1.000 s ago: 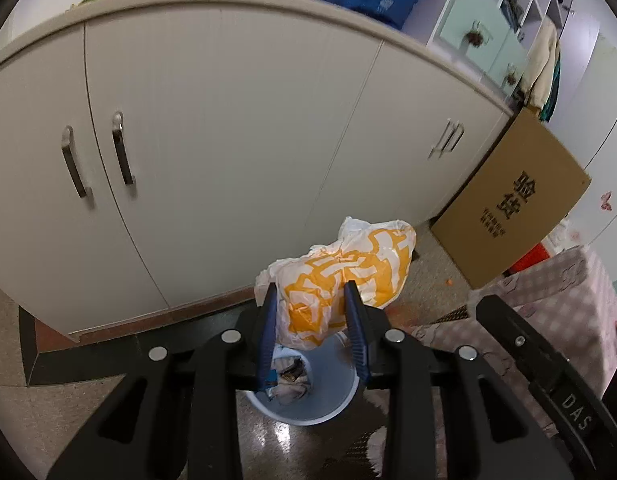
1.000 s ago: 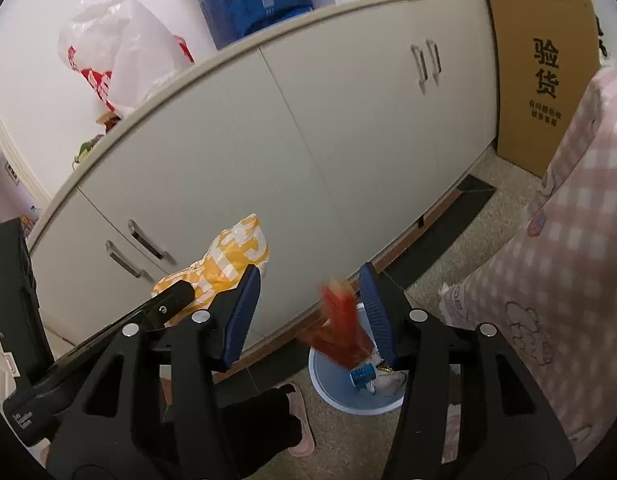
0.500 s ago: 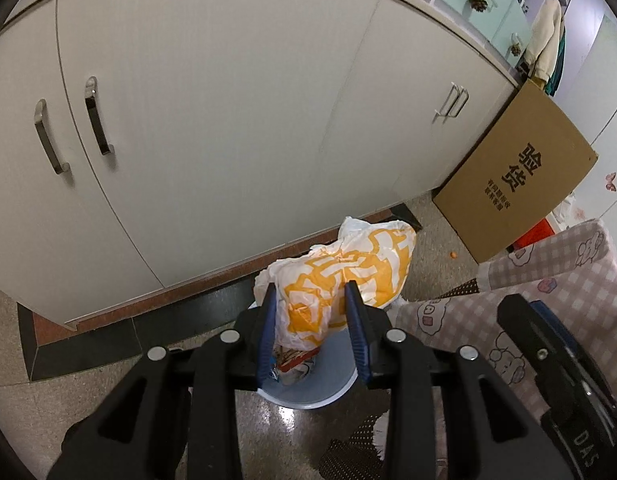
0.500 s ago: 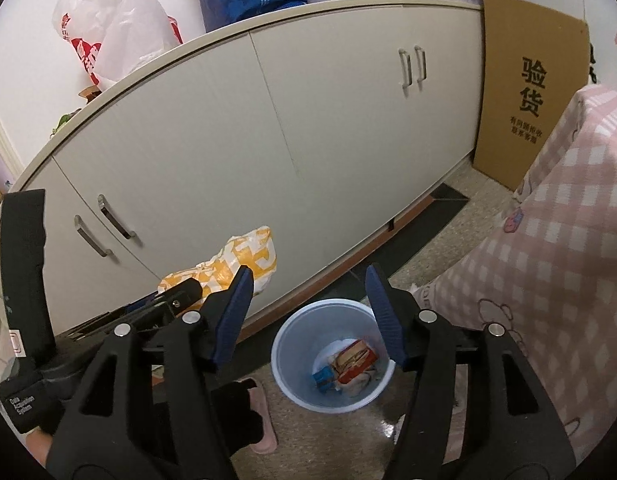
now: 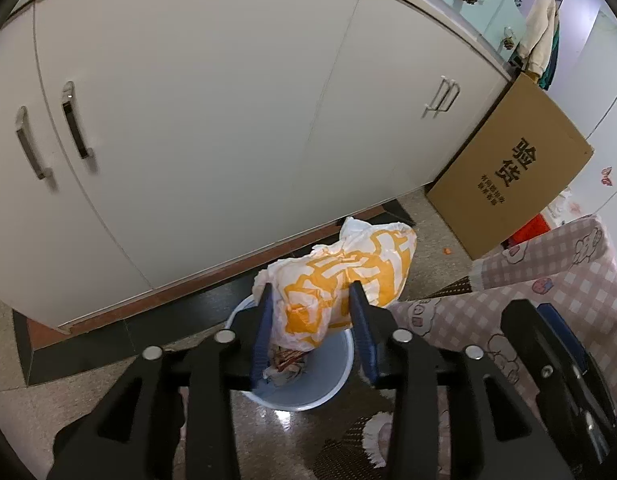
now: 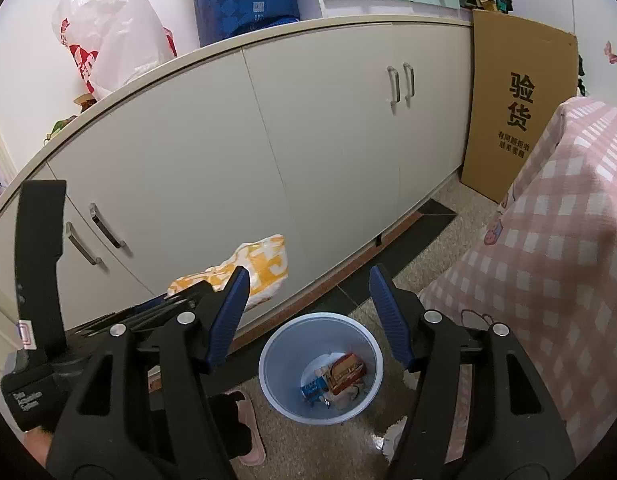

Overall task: Collect trash
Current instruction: 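Carry both bags over the wastebasket and open both grippers, then move both grippers back over the table toward the twine loop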

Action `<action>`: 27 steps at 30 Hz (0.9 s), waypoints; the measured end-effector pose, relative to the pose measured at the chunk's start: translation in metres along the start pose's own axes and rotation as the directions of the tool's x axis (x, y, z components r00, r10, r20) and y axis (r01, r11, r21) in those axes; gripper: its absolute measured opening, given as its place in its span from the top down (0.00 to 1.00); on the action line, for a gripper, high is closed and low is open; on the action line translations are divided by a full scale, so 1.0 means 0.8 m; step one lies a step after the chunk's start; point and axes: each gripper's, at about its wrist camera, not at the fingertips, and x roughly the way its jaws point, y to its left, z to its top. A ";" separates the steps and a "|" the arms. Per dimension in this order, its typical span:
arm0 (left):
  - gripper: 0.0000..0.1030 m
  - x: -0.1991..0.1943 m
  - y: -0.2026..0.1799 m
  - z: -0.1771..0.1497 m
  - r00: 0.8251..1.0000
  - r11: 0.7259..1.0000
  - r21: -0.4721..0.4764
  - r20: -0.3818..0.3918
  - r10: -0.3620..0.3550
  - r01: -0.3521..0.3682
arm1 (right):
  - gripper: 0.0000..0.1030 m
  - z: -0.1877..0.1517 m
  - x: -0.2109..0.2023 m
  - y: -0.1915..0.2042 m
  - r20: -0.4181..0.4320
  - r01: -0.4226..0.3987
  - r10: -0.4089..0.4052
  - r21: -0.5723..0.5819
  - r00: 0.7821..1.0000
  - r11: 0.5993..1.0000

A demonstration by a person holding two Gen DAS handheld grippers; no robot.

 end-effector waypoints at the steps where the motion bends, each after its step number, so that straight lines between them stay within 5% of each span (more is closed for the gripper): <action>1: 0.36 0.005 0.000 0.000 1.000 1.000 0.002 -0.014 0.005 -0.005 | 0.40 0.000 0.000 -0.001 0.001 0.004 -0.004 0.001 1.000 1.000; 3: 0.26 0.018 0.000 -0.001 0.998 1.000 -0.002 -0.058 0.020 -0.020 | 0.40 0.000 0.001 -0.004 -0.005 0.003 -0.003 0.009 1.000 1.000; 10: 0.26 0.019 0.004 -0.006 0.997 1.000 -0.006 -0.075 0.026 -0.026 | 0.40 -0.002 -0.001 -0.006 -0.016 0.002 -0.002 0.014 1.000 1.000; 27: 0.26 -0.117 -0.039 0.006 0.991 0.997 0.028 0.110 -0.074 0.072 | 0.38 0.032 -0.114 0.001 0.126 -0.007 0.008 -0.006 0.992 1.000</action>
